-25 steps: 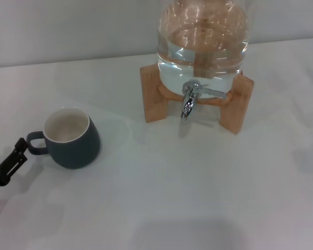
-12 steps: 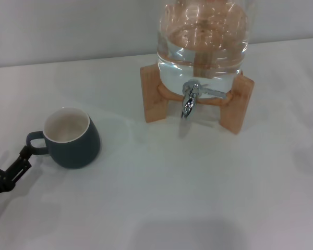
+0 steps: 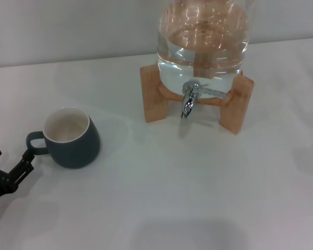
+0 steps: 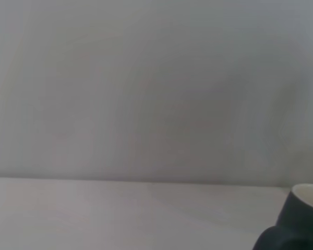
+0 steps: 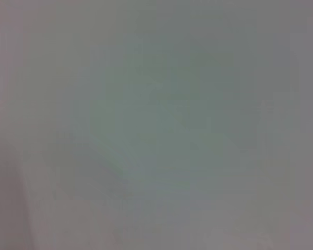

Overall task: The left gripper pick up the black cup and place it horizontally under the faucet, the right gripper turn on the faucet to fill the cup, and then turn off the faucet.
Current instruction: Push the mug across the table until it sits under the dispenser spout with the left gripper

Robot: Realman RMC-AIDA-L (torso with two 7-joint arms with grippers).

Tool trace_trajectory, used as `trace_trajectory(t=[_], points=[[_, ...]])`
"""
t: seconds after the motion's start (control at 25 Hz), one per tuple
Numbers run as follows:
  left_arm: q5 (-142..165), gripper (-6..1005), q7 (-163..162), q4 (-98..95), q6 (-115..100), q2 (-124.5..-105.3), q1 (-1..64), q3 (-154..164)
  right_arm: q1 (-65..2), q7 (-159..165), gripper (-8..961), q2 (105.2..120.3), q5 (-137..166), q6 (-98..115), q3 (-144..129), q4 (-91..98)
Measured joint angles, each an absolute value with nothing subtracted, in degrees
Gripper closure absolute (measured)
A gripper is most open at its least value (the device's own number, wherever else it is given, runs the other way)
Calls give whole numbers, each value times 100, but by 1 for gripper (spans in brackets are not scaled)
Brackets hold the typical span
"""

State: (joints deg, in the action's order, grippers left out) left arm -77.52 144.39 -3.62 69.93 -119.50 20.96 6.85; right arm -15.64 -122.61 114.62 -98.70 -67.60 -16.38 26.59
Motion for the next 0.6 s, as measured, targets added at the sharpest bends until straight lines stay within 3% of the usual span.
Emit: trace_trajectory(t=[0.6], points=[[-7901,122,14440,-360,6841,-11938,2205,697,-1565,-12269,99,11461,-9879,-6749,-1634,2663]])
